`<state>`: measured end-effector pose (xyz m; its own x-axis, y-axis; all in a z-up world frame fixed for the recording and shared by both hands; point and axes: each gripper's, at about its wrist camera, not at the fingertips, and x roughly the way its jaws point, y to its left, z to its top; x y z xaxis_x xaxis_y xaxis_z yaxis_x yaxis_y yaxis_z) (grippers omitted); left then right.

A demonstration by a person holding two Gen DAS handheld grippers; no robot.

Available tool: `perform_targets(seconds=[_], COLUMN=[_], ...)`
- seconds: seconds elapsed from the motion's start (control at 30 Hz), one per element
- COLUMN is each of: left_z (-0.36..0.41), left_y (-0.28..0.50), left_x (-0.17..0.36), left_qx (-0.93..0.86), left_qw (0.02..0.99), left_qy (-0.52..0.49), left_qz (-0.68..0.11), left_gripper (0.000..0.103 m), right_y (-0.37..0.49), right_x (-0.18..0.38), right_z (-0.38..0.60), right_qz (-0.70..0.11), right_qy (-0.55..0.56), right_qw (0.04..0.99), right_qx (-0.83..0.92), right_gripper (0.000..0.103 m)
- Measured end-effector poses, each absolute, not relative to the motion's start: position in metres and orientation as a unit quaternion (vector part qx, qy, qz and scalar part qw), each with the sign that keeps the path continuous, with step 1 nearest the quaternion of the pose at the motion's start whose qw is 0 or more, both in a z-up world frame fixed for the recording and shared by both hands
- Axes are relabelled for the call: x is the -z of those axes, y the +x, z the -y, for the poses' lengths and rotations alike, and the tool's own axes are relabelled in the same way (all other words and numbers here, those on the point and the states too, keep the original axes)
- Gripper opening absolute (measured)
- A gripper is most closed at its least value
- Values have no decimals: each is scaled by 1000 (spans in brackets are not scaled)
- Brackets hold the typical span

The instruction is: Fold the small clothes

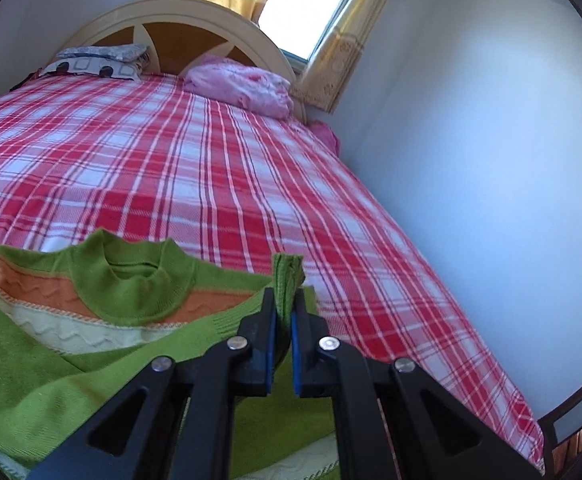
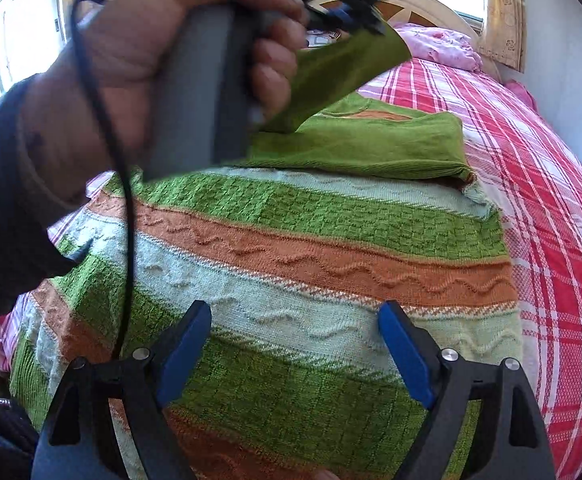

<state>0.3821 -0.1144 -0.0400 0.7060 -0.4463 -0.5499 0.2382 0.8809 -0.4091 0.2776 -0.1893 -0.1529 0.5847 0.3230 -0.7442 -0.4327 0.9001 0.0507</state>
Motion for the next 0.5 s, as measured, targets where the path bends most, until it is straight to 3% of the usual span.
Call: perform_targets(seconds=[0.1, 0.2, 0.33, 0.5], left_z=[122, 124, 118, 83], left_y=[387, 383, 371, 347], left_x=[49, 51, 45, 40], left_qx=[200, 216, 215, 196], left_qw=[897, 889, 892, 907], left_qy=[-149, -141, -119, -77], left_qz=[-364, -379, -379, -364], left_gripper=[9, 25, 66, 71], right_y=[277, 277, 276, 276], right_x=[153, 154, 155, 154], right_z=[190, 189, 187, 186], right_qz=[-404, -405, -407, -406], right_qy=[-64, -64, -69, -70], right_qw=[887, 886, 884, 884], right_qx=[-216, -217, -219, -219], right_gripper=[87, 88, 91, 91])
